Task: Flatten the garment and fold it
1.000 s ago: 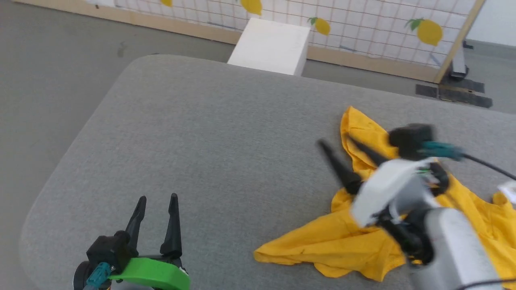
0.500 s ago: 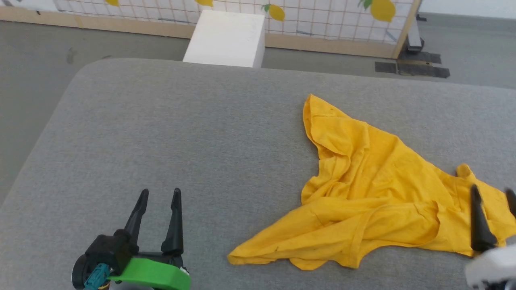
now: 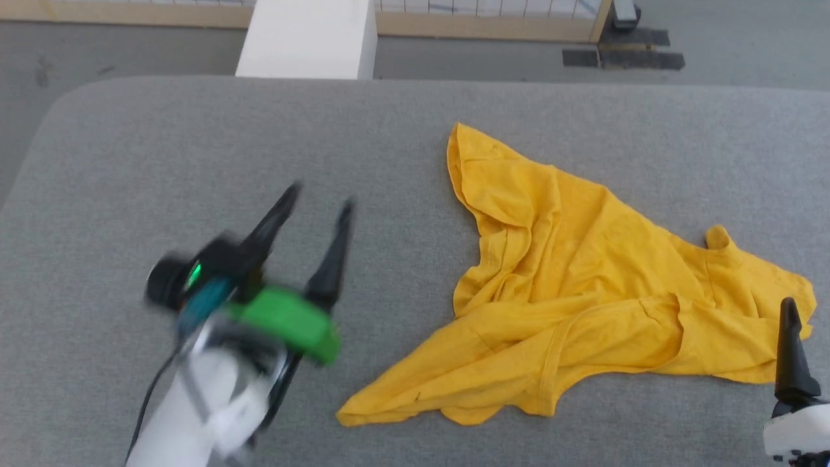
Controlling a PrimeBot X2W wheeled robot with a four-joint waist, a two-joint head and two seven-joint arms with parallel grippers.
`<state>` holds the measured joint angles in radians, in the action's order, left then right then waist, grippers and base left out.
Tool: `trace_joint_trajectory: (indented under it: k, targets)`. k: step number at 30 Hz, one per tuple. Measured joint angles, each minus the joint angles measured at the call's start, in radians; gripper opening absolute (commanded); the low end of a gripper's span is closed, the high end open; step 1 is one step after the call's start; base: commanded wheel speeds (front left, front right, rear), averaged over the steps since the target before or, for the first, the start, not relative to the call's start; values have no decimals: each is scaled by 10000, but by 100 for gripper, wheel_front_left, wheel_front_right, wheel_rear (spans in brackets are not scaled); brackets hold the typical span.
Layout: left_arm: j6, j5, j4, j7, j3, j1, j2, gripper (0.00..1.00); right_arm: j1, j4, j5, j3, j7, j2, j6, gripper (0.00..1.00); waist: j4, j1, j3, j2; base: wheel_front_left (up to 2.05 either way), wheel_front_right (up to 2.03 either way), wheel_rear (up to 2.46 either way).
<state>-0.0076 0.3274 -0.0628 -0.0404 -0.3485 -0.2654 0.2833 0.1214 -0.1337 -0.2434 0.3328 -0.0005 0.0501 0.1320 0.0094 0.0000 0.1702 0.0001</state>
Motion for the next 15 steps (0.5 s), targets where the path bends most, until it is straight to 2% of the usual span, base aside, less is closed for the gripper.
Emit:
trace_joint_trajectory:
  k: [3,7,12,15]
  targets:
    - [-493,-54,437,1168,-721,-1466,-201,100,-51,-56,0,107,6,0,0,100,-16,0,262,0,0,0,0]
    - [-920,50,1313,2385,-1639,-3080,-865,100,-239,-184,0,236,90,0,0,100,-19,0,649,0,0,0,0]
    - [-1151,734,2878,3716,-2819,-4150,-1511,100,-538,-286,2,190,180,0,0,100,-118,0,1197,0,0,0,0]
    - [-1152,899,3603,4226,-3229,-4280,-1532,100,-611,-280,-35,113,182,-2,0,100,-251,0,1391,0,0,0,0]
